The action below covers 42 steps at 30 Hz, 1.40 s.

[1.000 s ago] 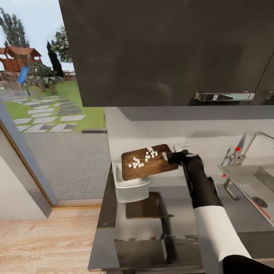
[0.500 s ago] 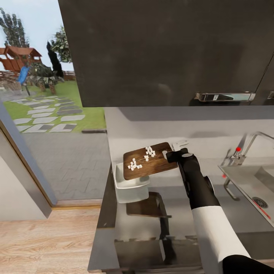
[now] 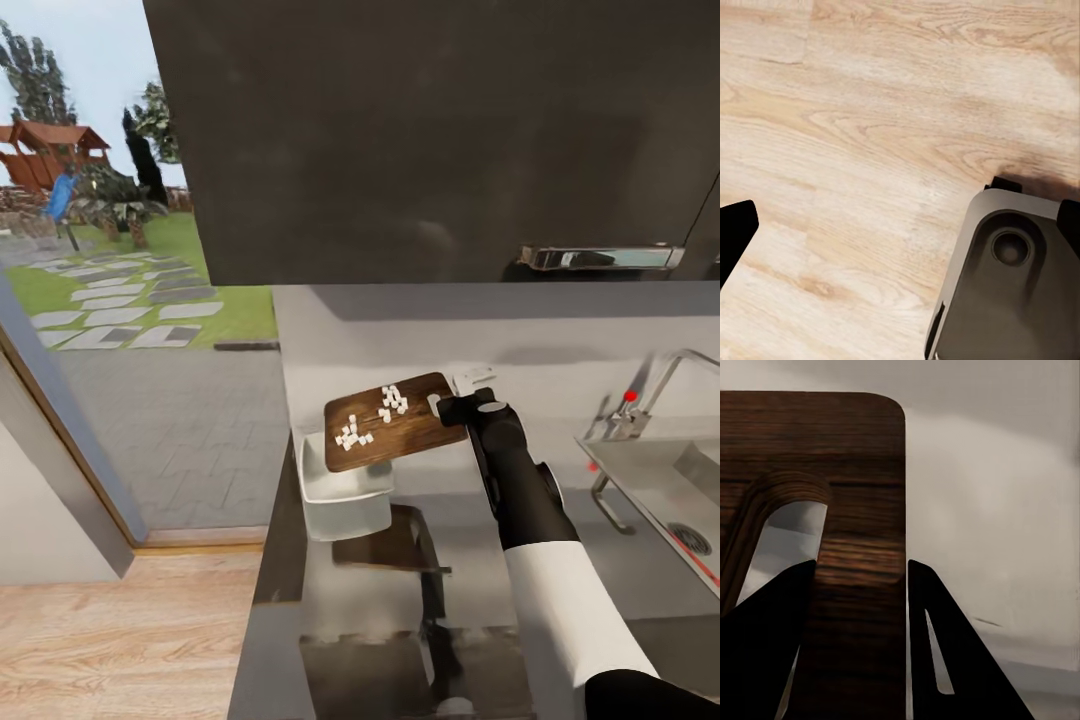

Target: In the kitchen, take the Vidalia onion out of the sink, dice it on the chopping board with the paring knife, put the diced onion into the bowl on the countertop, then place both the paring knife and the chopping board into the sink.

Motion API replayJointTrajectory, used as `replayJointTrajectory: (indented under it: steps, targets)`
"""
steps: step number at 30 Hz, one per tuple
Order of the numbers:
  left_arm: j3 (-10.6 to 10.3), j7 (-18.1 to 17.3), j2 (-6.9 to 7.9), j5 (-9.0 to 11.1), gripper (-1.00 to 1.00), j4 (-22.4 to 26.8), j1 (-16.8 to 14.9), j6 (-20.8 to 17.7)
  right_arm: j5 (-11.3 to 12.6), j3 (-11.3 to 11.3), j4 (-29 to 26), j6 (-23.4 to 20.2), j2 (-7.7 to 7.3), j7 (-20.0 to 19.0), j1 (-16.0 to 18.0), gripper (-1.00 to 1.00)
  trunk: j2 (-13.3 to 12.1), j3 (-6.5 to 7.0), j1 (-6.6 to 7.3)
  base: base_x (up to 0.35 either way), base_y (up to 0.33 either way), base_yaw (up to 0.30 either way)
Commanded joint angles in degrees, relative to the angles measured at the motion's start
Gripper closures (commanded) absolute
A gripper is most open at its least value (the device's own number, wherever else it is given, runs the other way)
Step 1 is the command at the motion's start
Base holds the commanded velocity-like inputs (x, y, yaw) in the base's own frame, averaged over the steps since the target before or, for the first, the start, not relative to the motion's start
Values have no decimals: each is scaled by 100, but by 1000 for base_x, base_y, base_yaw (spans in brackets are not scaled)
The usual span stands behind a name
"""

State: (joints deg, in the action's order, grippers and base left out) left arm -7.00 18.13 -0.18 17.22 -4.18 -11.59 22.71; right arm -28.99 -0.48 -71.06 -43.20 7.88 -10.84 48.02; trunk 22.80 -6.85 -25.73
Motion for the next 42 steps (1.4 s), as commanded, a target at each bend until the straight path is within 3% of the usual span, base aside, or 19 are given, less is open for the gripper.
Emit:
replayJointTrajectory:
  steps: [1, 11, 14, 17, 38, 42]
  targets:
    - [-51, 6, -4, 36, -100, -20, -10, 32, -54, -5, -13, -21, 3, -50, 6, 100, 12, -12, -6, 122, 0, 0]
    - [-56, 6, -9, 36, -100, -21, -10, 40, -126, 31, -31, -21, 3, 33, 6, 100, 12, -12, -6, 14, 0, 0]
    - [-56, 6, -9, 36, -100, -21, -10, 40, -144, 432, -31, -21, 3, 119, 6, 100, 12, -12, -6, 0, 0, 0]
    - [-56, 6, -9, 36, -100, -21, -10, 40, -143, 579, -31, -21, 3, 313, 6, 100, 12, -12, -6, 0, 0, 0]
    - [-56, 6, -10, 36, -100, -21, -10, 40, -160, 601, -57, 3, -82, 370, 6, 100, 12, -12, -6, 0, 0, 0]
    - [-56, 6, -11, 36, -100, -21, -10, 40, -338, 598, -57, 117, -117, 372, 6, 100, 12, -12, -6, 0, 0, 0]
